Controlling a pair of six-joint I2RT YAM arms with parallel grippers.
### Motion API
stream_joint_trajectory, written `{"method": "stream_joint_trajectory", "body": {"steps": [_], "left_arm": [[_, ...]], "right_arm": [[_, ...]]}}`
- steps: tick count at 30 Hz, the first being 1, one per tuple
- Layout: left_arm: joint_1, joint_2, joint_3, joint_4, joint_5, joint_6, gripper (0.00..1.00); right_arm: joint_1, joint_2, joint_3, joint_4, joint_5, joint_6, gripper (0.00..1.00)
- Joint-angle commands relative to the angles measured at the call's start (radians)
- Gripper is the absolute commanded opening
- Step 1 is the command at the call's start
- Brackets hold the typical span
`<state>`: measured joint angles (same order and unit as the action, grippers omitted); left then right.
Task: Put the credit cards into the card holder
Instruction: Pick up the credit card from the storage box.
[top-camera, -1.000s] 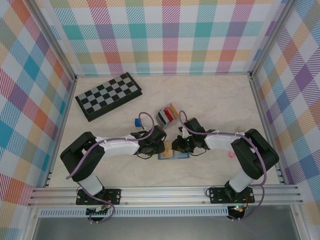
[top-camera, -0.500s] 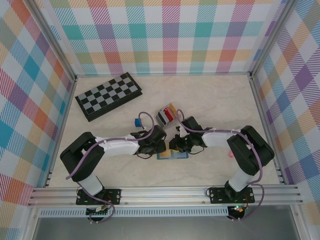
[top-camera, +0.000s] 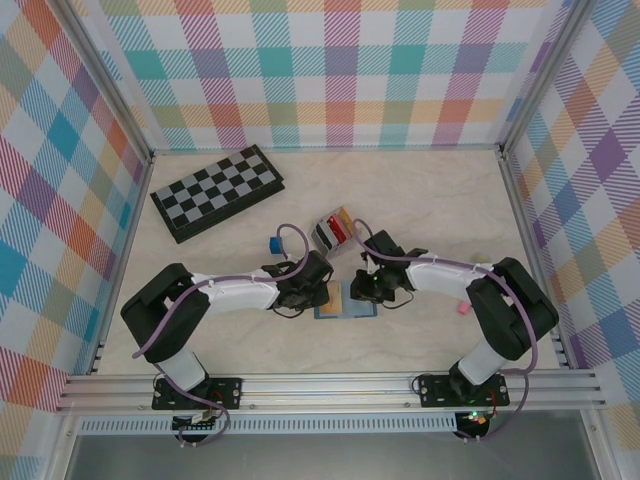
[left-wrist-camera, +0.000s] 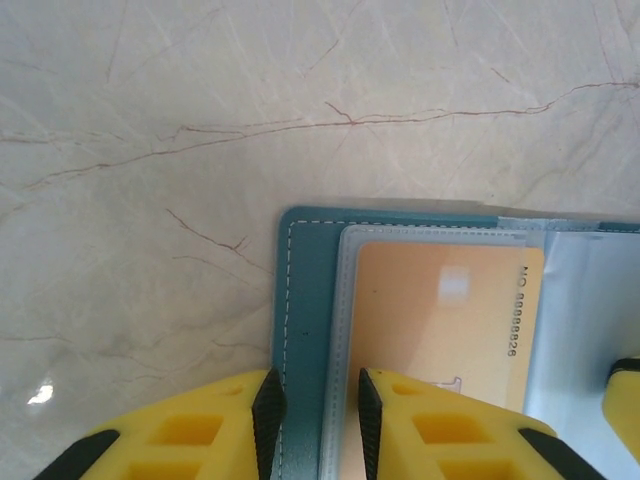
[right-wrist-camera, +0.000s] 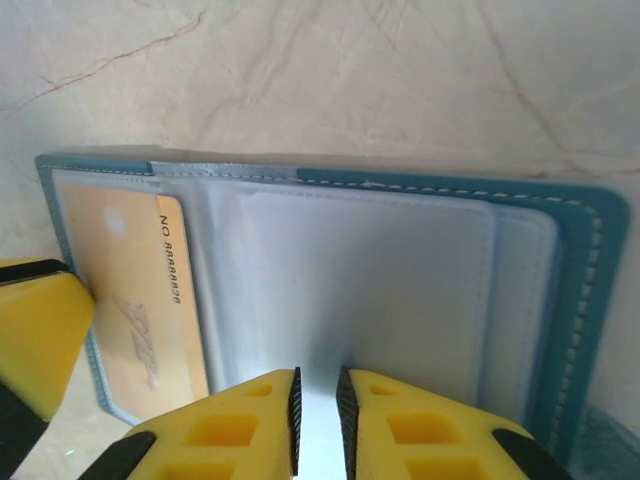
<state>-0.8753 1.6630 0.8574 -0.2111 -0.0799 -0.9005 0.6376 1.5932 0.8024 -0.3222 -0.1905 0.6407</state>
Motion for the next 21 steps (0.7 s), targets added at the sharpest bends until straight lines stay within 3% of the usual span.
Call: {"method": "stream_joint_trajectory", "body": {"steps": [1, 7, 17, 21], "left_arm": [[0.008, -0.015, 0.003, -0.059, -0.011, 0.002, 0.31], [0.039, -0.096, 0.051, -0.1, -0.009, 0.016, 0.36], [0.223, -0.216, 0.027, -0.075, 0.064, 0.022, 0.42], [0.316, -0.229, -0.002, 0.015, 0.144, -0.002, 0.47]], "right_arm": [[0.0, -0.024, 0.053, -0.151, 0.099, -0.084, 0.24], [-0.001, -0.08, 0.236, -0.242, 0.118, -0.185, 0.38], [0.004, 0.103, 0.597, -0.411, 0.203, -0.341, 0.39], [0.015, 0.208, 0.726, -0.475, 0.288, -0.382, 0.37]]}}
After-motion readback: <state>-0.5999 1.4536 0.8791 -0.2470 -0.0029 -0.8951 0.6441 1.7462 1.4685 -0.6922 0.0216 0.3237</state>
